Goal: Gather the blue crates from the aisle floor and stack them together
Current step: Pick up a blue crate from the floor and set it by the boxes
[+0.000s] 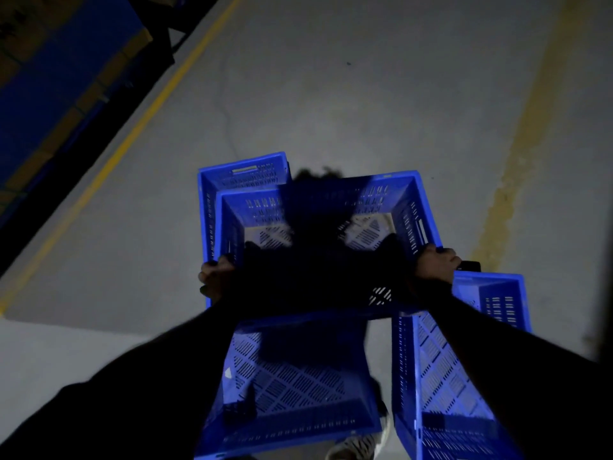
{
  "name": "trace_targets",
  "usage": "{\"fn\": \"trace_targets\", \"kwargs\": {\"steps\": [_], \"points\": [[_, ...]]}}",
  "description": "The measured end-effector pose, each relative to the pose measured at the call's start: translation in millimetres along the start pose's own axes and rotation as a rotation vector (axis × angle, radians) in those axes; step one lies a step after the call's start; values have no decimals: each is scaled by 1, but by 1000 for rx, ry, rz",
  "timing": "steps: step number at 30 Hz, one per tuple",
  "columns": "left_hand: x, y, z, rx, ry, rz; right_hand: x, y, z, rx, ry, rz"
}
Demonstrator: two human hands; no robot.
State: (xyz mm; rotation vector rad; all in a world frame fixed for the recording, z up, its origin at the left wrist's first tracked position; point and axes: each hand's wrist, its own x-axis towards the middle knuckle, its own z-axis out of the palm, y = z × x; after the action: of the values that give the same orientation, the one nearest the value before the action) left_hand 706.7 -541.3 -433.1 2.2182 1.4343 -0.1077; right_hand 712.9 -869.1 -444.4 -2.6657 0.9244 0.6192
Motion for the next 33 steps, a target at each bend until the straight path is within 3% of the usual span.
{"fn": "trace_targets", "kwargs": {"steps": [2, 4, 7, 11, 14, 16, 17, 20, 23, 26, 33], "points": [[-7, 12, -25, -52, -156, -26, -19, 5, -22, 29, -14, -9], [-11, 19, -58, 78, -243, 58, -44, 9, -48, 47, 5, -25], [-26, 19, -98, 213, -204, 158, -89, 18, -89, 131, 39, 24], [-59, 28, -170, 52, -154, 146, -154, 31, -138, 249, 78, 52], [-71, 38, -222, 56, -48, 311, -208, 37, -171, 328, 166, 105], [-67, 41, -255, 158, -72, 423, -247, 39, -190, 378, 247, 150], [-68, 36, -274, 148, -167, 469, -267, 41, -197, 388, 287, 161], [-74, 33, -323, 84, -289, 778, -332, 45, -218, 407, 406, 193], [-83, 20, -355, -63, -236, 1045, -399, 52, -231, 405, 498, 254], [-92, 13, -386, -90, -208, 1058, -467, 59, -228, 425, 554, 333], [-133, -26, -448, -34, -311, 1255, -609, 92, -200, 522, 623, 557]]}}
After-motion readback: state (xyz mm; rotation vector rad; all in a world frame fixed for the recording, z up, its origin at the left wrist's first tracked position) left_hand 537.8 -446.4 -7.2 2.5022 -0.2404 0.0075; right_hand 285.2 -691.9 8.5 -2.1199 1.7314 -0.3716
